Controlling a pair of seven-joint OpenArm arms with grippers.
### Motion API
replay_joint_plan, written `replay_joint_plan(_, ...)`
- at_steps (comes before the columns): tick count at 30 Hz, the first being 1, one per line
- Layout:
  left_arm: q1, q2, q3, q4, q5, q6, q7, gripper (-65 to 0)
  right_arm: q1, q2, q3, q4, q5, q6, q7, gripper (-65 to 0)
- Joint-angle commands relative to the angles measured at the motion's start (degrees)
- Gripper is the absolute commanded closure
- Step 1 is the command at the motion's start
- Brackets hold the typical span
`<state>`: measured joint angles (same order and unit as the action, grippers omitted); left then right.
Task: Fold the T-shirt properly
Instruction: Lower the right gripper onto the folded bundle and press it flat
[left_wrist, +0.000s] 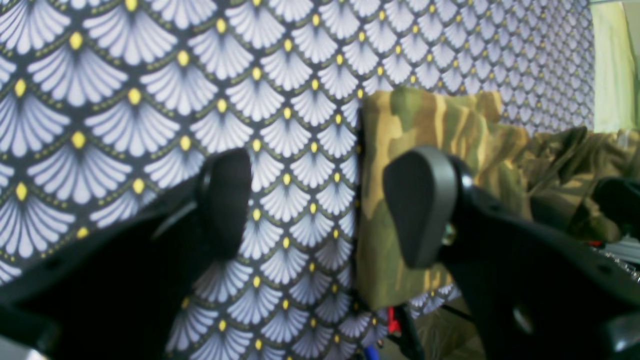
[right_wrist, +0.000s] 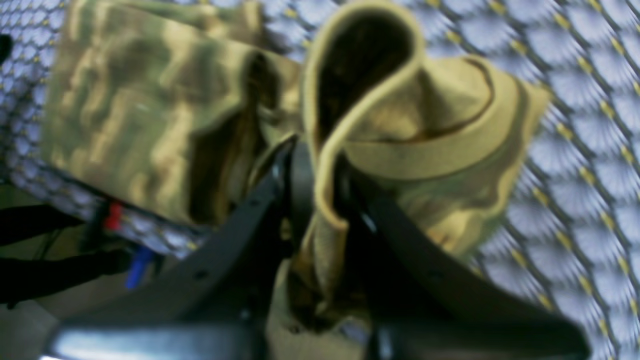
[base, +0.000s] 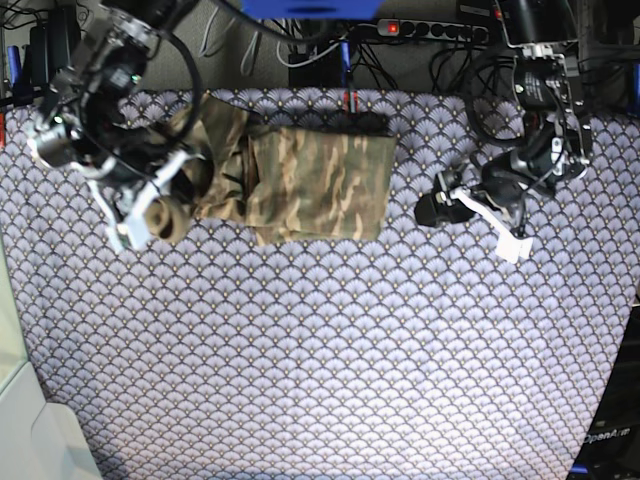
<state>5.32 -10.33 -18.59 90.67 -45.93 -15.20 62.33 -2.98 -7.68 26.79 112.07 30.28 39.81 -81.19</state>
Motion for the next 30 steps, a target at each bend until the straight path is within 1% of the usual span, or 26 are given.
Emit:
replay_joint_plan(1, -0.6, -0.4, -0.2, 0.9, -1.1, -0.4, -0.7, -43.8, 1.0, -0.5, -1.1, 0.9, 1.6, 0.2, 1.2, 0.0)
replay_joint_plan(4, -0.6, -0.4, -0.1, 0.9, -1.1, -0.3, -0.7, -43.8, 1.4, -1.3, -3.8, 0.9, 1.9, 0.2, 1.2, 0.0)
replay_joint_plan(12, -0.7, -0.2, 0.3, 0.9, -1.1, -0.2, -0.7, -43.8, 2.8, -1.3, -10.7, 0.9, 1.9, 0.2, 1.2, 0.0)
replay_joint_plan(22, -0.7, -0.2, 0.3, 0.9, -1.1, -0.2, -0.7, -43.8, 3.4, -1.3, -10.8, 0.9, 1.7, 0.2, 1.2, 0.0)
replay_joint_plan(23, -0.7, -0.2, 0.3, 0.9, -1.1, -0.2, -0.7, -43.8, 3.3, -0.8, -10.4, 0.9, 1.7, 0.2, 1.2, 0.0)
replay_joint_plan(28, -0.5, -0.4, 0.1, 0.9, -1.1, -0.4, -0.7, -43.8, 3.1, 4.2, -5.1, 0.6, 1.8, 0.2, 1.2, 0.0)
replay_joint_plan(30, 0.1, -0.4, 0.1, 0.9, -1.1, -0.4, -1.0, -43.8, 3.1, 5.7, -3.7, 0.6, 1.8, 0.2, 1.2, 0.0)
